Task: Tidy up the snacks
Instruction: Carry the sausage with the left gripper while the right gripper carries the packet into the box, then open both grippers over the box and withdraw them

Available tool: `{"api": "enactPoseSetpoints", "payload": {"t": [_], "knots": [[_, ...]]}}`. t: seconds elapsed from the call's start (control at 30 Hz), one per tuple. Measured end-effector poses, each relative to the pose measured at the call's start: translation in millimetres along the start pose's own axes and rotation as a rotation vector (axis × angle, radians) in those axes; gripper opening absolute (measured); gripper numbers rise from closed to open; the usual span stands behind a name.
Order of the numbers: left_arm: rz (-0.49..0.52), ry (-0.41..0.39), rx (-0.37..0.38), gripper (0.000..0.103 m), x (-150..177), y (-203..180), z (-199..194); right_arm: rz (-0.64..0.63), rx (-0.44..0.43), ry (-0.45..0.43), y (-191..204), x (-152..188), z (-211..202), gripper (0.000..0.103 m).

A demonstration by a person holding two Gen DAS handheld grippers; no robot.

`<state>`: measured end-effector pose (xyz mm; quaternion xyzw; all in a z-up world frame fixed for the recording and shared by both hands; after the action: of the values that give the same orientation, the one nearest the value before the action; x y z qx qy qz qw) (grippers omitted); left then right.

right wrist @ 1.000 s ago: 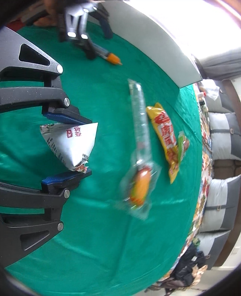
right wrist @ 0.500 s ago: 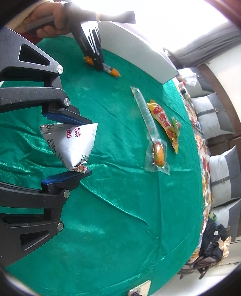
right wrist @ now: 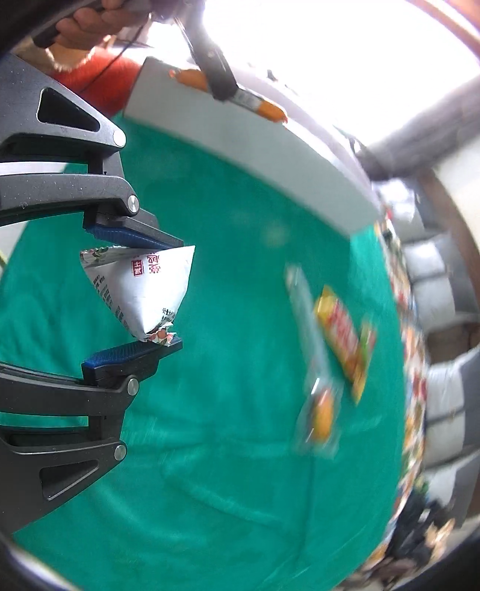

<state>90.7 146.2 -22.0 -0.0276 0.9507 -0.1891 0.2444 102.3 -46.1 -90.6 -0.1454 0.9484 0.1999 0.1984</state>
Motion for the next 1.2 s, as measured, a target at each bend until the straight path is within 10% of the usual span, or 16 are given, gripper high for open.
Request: {"api": "enactPoseSetpoints", "payload": {"t": [0.37,0.47,0.53,0.97,1.2], "knots": [[-0.236,-0.035,-0.37,0.019,-8.3,172.4,-38.9,-0.367,-0.136,-0.02,235.9,-86.5,28.8,0.056],[-0.267,-0.043,-0.396,0.06,7.0,186.4,-43.2,-0.329,-0.117,-0.003,238.8,-98.0,44.5,0.071],[-0.265,-0.098,-0.422,0.087,12.8,186.9,-56.9,-0.301,-0.138,-0.025,227.8,-98.7,38.9,0.071],[0.021,-0.082,-0.322,0.091,3.6,52.7,-21.1,-0.14,0.248,0.047,-30.4,-4.4,41.1,0.074],[0.196,-0.031,-0.359,0.092,13.9,-29.9,20.3,0.081,0.381,-0.053,-156.8,48.0,-15.0,0.074]]}}
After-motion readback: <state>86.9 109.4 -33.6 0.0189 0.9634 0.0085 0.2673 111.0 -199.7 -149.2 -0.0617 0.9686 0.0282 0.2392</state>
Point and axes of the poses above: each gripper's, at about its wrist camera, not at the fingertips, and z roughly the way its jaws point, y to its left, x to its underside, the point moved 8 cm from there along z, roughly the way its jaws point, and after that the axes turned 11 degrees about y, right-handed, at the moved point
